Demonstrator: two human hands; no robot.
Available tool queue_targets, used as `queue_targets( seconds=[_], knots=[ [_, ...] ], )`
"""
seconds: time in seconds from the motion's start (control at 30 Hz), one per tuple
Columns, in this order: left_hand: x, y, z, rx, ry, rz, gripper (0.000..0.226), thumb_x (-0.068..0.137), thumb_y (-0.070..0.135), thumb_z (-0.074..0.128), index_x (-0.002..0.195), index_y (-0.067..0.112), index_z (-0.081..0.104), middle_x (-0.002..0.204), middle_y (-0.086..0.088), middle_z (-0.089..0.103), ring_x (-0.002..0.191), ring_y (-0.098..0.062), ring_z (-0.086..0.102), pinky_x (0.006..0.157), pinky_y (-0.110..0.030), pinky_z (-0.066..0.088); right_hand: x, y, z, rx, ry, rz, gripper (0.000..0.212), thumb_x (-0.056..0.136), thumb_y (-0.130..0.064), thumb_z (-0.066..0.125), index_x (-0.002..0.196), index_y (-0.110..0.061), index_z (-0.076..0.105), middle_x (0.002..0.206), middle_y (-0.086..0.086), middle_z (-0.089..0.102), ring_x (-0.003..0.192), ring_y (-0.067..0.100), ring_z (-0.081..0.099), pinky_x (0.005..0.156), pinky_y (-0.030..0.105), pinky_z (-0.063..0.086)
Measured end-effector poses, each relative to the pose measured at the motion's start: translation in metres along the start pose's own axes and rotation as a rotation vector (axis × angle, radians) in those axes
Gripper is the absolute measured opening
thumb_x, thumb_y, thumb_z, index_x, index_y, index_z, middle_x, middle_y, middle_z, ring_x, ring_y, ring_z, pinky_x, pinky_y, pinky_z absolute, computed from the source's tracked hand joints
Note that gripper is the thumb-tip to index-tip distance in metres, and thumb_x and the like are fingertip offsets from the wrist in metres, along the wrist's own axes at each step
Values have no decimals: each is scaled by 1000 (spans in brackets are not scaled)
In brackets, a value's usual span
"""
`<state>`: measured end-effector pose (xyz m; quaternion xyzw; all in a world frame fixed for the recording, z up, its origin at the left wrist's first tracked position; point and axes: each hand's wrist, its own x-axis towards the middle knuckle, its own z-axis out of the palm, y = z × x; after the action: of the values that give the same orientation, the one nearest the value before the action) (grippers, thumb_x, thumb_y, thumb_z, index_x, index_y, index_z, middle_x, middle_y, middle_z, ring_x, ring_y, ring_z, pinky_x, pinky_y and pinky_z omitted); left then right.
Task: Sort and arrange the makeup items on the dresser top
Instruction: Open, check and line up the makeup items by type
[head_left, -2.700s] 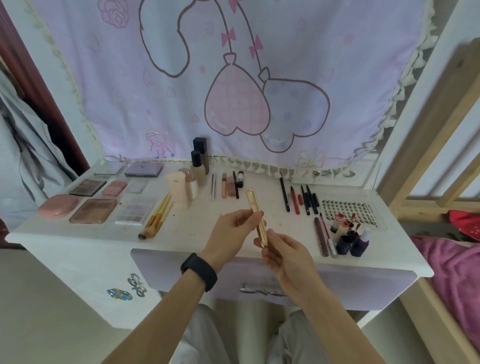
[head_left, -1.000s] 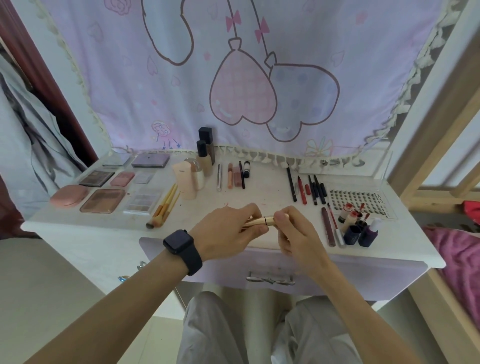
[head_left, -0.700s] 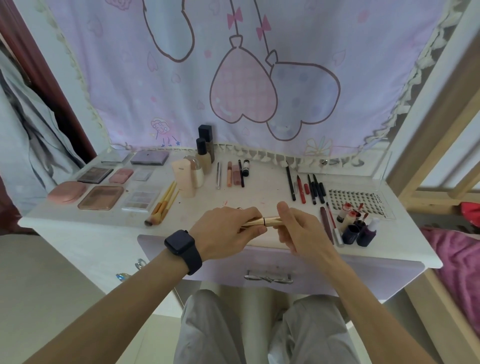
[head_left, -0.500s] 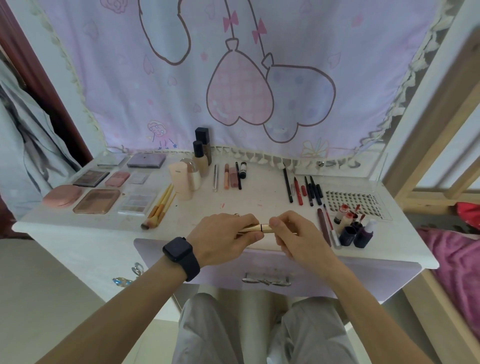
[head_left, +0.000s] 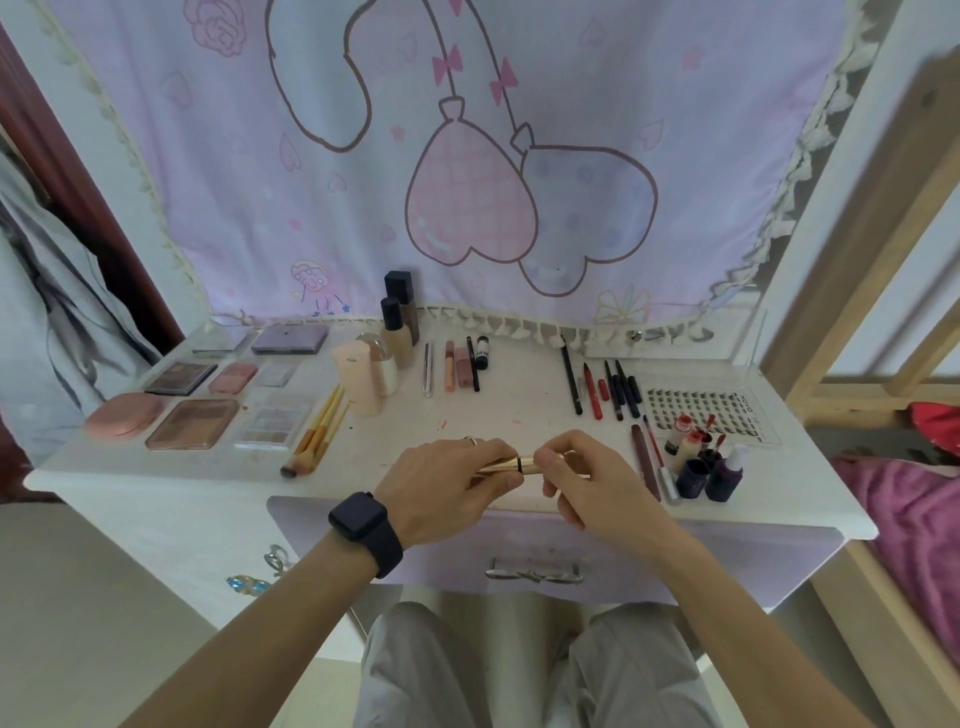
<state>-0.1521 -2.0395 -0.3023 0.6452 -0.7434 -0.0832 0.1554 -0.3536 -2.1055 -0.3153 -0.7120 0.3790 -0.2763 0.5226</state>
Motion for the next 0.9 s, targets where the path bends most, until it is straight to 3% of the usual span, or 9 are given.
queue_targets(
  seconds=[0.13, 0.2, 0.3, 0.37, 0.5, 0.57, 0.67, 0.77, 0.9],
  knots=[
    [-1, -1, 4, 18, 33, 4, 28, 101, 54, 39, 118, 37, 55, 89, 11, 60, 76, -11, 53, 63, -26, 42, -2, 3, -3, 34, -16, -25, 14, 97, -27, 65, 100, -41, 61, 98, -9, 66, 61, 13, 66, 55, 22, 51],
    [-1, 0, 5, 9, 61, 14, 29, 100, 54, 41, 119, 38, 56, 91, 13, 60, 76, -9, 52, 62, -24, 39, -5, 1, -5, 45, -12, 38, 17, 94, -45, 66, 107, -38, 59, 101, -8, 70, 62, 14, 67, 54, 23, 52],
    [0, 2, 6, -1, 92, 30, 28, 99, 55, 43, 118, 40, 56, 90, 14, 57, 76, -6, 49, 61, -22, 38, -9, -5, -9, -17, -10, 110, 48, 90, -68, 50, 104, -24, 60, 82, -3, 76, 53, 10, 59, 50, 21, 47],
    [0, 3, 7, -18, 97, 36, 29, 98, 55, 44, 120, 41, 57, 90, 17, 54, 76, -6, 48, 60, -16, 35, -10, -5, -9, -49, 15, 80, 46, 96, -62, 45, 98, -19, 62, 75, -2, 74, 50, 10, 56, 50, 20, 46],
    [0, 1, 9, -23, 96, 26, 29, 98, 53, 46, 122, 41, 58, 92, 22, 47, 79, -4, 47, 61, -14, 34, -12, 2, -7, 32, 20, 26, 3, 102, -26, 58, 101, -25, 60, 93, -2, 72, 56, 14, 63, 53, 25, 50],
    [-1, 0, 9, -23, 86, 18, 30, 99, 53, 46, 124, 41, 58, 95, 21, 49, 82, -5, 49, 65, -18, 41, -13, 4, -6, 67, 14, 20, 12, 98, -21, 64, 106, -30, 60, 106, -4, 67, 64, 16, 69, 56, 24, 53],
    [-1, 0, 8, -27, 85, 20, 31, 98, 53, 47, 125, 41, 58, 97, 21, 50, 84, -4, 50, 68, -18, 43, -14, 3, -5, 90, 6, 112, 29, 93, -49, 66, 114, -31, 57, 103, -6, 72, 65, 15, 70, 56, 25, 55],
    [-1, 2, 8, -28, 95, 26, 32, 98, 53, 47, 125, 41, 58, 94, 22, 48, 82, -3, 47, 64, -12, 35, -13, 2, -6, -13, -1, 125, 47, 91, -67, 49, 104, -24, 63, 83, -5, 77, 53, 9, 61, 53, 21, 50],
    [-1, 1, 9, -31, 94, 30, 32, 98, 52, 48, 125, 41, 59, 95, 22, 48, 83, -3, 48, 64, -10, 35, -14, 10, -8, -14, 11, 16, 11, 102, -36, 56, 103, -27, 62, 92, -7, 75, 57, 10, 62, 59, 23, 52]
  ],
)
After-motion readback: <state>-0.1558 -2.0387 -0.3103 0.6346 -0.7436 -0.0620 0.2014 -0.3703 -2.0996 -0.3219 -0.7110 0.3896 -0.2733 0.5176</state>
